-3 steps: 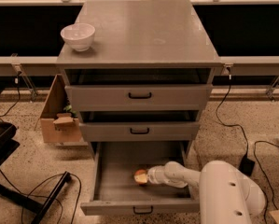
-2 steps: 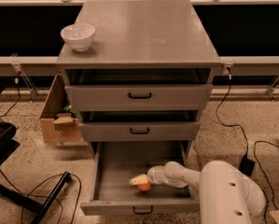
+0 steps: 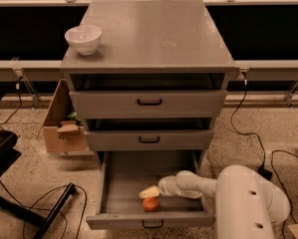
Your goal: Place orange into bottom drawer
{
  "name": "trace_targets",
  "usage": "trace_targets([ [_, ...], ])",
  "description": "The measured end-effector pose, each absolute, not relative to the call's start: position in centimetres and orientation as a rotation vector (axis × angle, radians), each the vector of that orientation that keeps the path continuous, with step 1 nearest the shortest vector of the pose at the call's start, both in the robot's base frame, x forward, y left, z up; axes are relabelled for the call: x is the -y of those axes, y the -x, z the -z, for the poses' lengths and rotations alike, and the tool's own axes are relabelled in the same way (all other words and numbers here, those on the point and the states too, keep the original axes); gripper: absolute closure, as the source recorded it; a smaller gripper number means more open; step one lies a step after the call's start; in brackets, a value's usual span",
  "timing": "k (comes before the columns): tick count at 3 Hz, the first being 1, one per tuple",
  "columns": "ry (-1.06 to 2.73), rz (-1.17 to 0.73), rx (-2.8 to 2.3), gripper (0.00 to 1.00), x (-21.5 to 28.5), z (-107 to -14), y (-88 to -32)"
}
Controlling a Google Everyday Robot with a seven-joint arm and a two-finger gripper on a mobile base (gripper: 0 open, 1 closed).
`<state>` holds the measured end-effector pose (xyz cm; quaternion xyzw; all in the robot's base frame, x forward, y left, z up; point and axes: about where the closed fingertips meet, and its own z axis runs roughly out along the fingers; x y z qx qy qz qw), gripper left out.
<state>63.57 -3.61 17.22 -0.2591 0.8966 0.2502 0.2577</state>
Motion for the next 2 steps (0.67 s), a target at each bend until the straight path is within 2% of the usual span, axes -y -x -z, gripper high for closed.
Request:
trace_targets([
  [1,0.758,-0.592,-2.459,0.00,5.1,-21.4,-63.2],
  [2,0.854,-0.535,-2.535,0.00,7.5,-28.9,-59.6],
])
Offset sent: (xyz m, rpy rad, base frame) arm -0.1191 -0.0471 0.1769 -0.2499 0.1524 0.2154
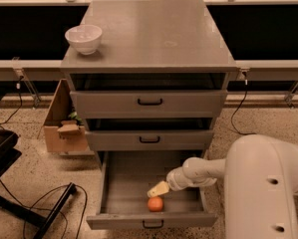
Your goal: Place orange into bottom drawer
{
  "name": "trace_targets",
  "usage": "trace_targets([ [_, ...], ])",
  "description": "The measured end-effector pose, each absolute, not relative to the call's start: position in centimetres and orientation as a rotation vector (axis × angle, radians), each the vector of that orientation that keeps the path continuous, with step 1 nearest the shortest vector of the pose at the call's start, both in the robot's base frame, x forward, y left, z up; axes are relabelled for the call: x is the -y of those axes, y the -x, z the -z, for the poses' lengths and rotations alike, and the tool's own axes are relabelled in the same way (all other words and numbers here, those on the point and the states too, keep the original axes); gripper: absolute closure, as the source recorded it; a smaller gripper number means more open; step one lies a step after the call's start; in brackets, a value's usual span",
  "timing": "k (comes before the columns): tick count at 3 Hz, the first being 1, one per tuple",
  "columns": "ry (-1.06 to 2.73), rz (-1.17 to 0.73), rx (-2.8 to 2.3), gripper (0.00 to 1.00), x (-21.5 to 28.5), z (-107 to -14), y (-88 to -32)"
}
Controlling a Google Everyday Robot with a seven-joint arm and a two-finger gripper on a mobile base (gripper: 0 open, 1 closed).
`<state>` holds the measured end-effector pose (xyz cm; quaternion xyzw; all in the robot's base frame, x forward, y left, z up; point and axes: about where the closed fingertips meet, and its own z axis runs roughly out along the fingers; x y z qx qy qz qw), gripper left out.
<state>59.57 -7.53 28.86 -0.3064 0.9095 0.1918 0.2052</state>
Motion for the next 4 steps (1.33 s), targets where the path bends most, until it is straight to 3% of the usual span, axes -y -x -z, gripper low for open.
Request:
trace_targets([
  [2,0.828,-0.487,-2.584,0.00,13.3,-41.6,-51.4],
  [4,0.650,-0.475,-2.491,0.00,16.7,-45.3,-49.9],
])
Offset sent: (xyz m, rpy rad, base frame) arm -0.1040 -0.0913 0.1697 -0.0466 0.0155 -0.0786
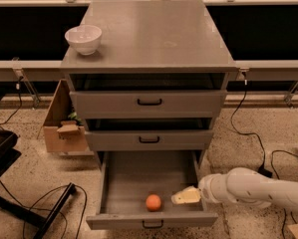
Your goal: Place orange into bottom drawer
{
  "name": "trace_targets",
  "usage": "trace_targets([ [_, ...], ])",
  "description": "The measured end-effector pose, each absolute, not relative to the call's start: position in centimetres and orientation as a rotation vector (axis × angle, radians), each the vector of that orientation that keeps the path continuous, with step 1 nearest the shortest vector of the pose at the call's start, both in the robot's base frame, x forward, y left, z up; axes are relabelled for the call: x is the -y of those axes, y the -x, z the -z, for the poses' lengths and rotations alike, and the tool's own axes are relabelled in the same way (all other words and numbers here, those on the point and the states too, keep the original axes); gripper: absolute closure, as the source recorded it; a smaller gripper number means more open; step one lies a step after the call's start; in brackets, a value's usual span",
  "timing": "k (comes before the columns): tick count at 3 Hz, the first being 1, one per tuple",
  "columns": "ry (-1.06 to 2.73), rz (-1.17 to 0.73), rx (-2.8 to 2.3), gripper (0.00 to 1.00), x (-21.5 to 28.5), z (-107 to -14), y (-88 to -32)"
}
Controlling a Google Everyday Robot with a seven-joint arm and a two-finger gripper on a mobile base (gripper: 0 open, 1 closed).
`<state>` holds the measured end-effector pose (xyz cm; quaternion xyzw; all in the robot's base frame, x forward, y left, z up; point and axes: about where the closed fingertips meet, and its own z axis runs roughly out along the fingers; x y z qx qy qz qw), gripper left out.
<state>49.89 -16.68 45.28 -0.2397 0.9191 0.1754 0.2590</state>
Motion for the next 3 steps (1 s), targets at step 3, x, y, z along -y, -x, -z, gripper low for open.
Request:
trace_targets([
  [3,0.593,-0.452,-2.454,0.00,28.2,-60.0,-51.6],
])
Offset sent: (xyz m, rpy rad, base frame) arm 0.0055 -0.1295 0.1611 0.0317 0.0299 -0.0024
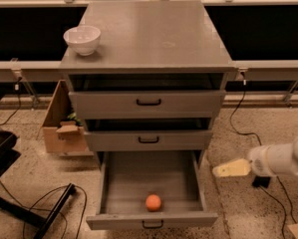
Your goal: Place orange into bottom drawer
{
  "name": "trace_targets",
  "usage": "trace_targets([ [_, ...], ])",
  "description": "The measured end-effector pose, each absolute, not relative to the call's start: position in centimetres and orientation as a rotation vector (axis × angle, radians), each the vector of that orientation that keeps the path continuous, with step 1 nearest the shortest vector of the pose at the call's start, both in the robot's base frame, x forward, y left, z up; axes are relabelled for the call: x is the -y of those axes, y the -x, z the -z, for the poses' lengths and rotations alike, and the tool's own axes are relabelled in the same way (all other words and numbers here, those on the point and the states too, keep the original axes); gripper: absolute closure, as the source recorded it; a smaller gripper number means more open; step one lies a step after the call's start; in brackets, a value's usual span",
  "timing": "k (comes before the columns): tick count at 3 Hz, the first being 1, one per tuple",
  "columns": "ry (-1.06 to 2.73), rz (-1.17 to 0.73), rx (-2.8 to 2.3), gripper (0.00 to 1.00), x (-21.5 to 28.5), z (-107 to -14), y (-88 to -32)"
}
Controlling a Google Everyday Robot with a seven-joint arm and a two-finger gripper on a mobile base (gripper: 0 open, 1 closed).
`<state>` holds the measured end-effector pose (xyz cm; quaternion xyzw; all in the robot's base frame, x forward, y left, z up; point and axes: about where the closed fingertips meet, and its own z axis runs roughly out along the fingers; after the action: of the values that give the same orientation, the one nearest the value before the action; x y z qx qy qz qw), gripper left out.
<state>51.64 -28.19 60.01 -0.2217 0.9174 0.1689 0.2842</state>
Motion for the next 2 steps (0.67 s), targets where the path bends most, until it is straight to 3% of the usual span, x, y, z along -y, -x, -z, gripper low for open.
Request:
trace_targets([
  [2,0.580,-0.355,-2.477,0.00,32.4,-70.7,-49.9],
])
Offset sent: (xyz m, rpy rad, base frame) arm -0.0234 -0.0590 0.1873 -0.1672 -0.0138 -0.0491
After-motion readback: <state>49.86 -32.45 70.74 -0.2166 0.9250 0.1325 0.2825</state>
